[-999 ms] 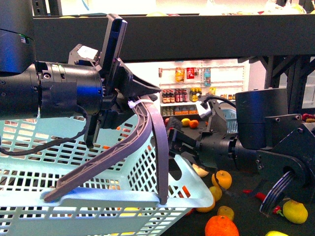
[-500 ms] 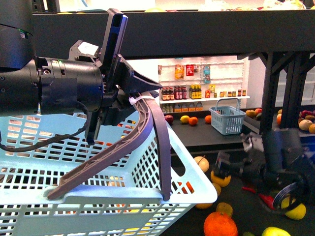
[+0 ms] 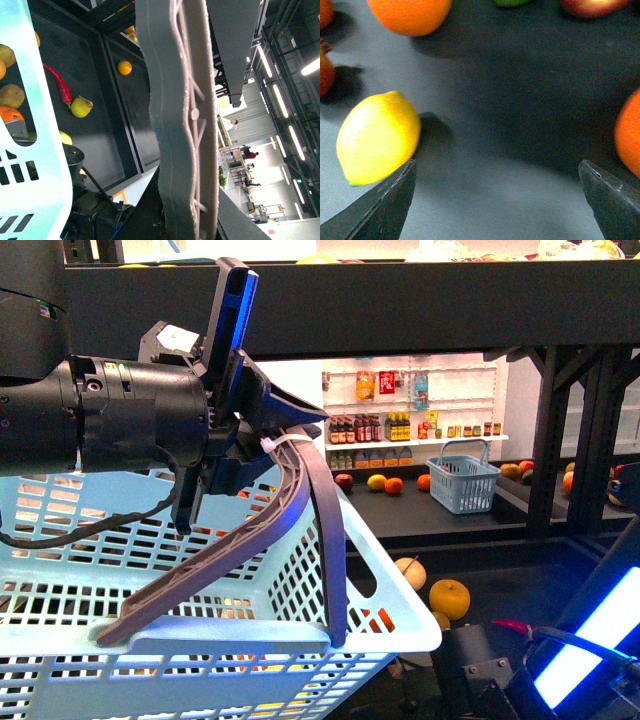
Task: Pick lemon from shelf
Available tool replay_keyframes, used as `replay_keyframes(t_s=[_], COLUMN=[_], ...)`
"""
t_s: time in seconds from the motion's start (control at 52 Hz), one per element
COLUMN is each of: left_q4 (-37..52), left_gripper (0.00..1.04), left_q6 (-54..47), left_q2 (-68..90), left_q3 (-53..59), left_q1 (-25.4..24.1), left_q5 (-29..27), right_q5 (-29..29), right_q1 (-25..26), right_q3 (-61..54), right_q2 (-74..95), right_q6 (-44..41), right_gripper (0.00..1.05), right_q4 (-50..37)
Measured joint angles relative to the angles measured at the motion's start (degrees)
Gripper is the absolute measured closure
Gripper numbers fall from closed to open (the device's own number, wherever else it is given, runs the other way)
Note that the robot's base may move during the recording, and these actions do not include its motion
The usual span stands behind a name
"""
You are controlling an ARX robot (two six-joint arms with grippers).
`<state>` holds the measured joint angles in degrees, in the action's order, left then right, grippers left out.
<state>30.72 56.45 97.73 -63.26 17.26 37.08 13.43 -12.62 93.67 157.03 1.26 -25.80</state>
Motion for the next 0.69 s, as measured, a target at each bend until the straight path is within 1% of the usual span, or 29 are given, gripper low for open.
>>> replay_keyframes(t_s=[0.173,0.269,0.692], left_q4=[0.0,0.0,0.0], left_gripper=[0.95,0.95,0.95], left_q6=[-0.04,-0.02,-0.11], left_q2=[0.0,0.0,0.0], left_q3=[0.02,0.0,0.0], left_q1=[0.0,0.0,0.0], left_q5=[-0.07,-0.07,-0.24], right_q5=[4.11,4.85,3.98], right_q1=[-4.0,-5.49,-10.1], right_q3=[-1.2,-2.29,-3.28], right_q2=[0.0,0.09,5.18], right_q6=[-4.2,-6.47,-15.12], right_gripper=[0.07,0.07,0.07], right_q4=[-2.91,-4.31,-8.74])
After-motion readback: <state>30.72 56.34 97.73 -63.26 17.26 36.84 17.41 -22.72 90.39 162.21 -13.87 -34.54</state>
